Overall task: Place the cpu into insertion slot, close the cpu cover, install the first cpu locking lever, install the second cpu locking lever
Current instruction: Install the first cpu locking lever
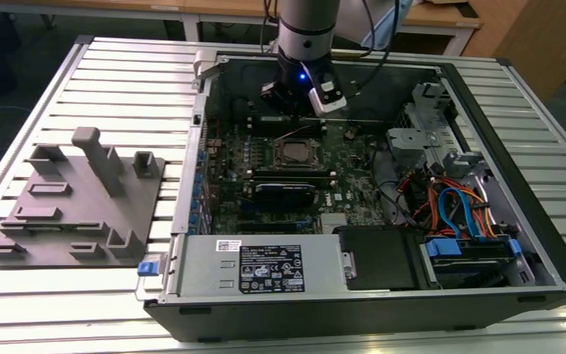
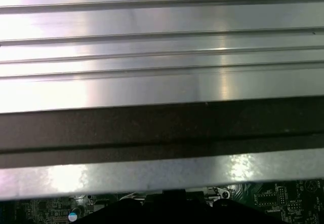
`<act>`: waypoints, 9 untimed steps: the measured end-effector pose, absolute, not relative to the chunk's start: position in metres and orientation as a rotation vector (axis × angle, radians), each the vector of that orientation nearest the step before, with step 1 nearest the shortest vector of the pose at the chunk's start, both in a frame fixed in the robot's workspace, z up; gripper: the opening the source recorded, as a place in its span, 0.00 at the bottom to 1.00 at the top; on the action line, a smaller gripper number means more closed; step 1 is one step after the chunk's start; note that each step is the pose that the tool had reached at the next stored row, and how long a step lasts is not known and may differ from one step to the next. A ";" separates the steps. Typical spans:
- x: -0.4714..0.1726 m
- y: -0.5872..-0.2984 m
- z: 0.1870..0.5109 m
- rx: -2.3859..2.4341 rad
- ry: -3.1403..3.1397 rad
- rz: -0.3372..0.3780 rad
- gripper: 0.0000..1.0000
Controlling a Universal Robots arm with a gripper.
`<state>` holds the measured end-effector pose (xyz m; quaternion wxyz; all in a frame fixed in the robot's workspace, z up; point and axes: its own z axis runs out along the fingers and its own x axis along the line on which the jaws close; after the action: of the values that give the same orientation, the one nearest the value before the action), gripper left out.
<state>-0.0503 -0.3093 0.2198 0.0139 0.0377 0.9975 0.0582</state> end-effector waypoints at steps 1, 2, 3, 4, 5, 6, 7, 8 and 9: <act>-0.050 -0.309 0.220 0.117 3.106 0.181 0.10; -0.050 -0.309 0.220 0.117 3.106 0.181 0.10; -0.050 -0.309 0.220 0.117 3.106 0.180 0.10; -0.050 -0.309 0.220 0.117 3.106 0.180 0.10; -0.050 -0.309 0.220 0.117 3.106 0.179 0.10; -0.050 -0.309 0.220 0.117 3.106 0.179 0.10; -0.049 -0.309 0.219 0.117 3.106 0.179 0.10; -0.049 -0.309 0.219 0.117 3.106 0.179 0.10; -0.048 -0.309 0.219 0.117 3.106 0.179 0.10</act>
<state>-0.0482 -0.3092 0.2191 0.0140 0.0376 0.9975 0.0574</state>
